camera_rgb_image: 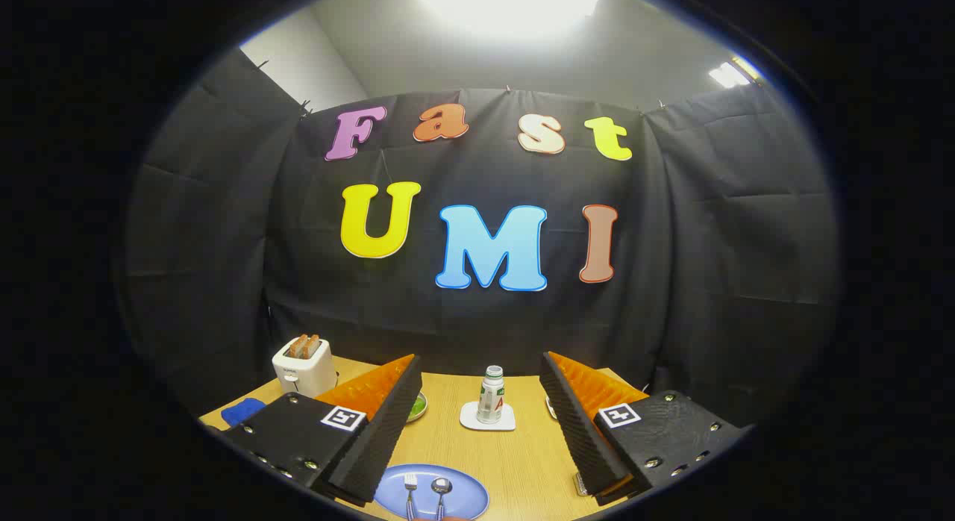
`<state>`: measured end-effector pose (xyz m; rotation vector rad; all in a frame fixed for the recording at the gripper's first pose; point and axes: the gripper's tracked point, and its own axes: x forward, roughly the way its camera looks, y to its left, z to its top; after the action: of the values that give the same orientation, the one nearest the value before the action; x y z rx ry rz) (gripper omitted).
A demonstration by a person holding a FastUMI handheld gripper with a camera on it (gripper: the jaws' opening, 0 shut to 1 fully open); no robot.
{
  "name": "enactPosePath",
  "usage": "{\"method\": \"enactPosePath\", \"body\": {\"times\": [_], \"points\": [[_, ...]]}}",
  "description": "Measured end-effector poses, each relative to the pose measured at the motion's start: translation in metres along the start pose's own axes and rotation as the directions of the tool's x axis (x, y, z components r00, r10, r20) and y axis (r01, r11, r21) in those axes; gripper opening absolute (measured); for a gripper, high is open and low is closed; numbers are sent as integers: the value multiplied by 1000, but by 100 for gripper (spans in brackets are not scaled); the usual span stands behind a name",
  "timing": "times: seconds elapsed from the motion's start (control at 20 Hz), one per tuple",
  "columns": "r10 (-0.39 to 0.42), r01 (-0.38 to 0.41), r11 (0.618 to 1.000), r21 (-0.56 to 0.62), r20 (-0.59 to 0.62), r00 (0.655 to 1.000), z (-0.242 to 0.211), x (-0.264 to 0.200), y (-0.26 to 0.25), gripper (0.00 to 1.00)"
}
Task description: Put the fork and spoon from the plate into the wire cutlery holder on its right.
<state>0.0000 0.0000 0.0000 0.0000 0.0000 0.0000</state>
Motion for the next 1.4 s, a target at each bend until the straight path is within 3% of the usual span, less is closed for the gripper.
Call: {"method": "enactPosePath", "body": {"times": [1.4], "points": [[31, -33, 999, -39, -41, 999, -13, 6, 9, 97]]}}
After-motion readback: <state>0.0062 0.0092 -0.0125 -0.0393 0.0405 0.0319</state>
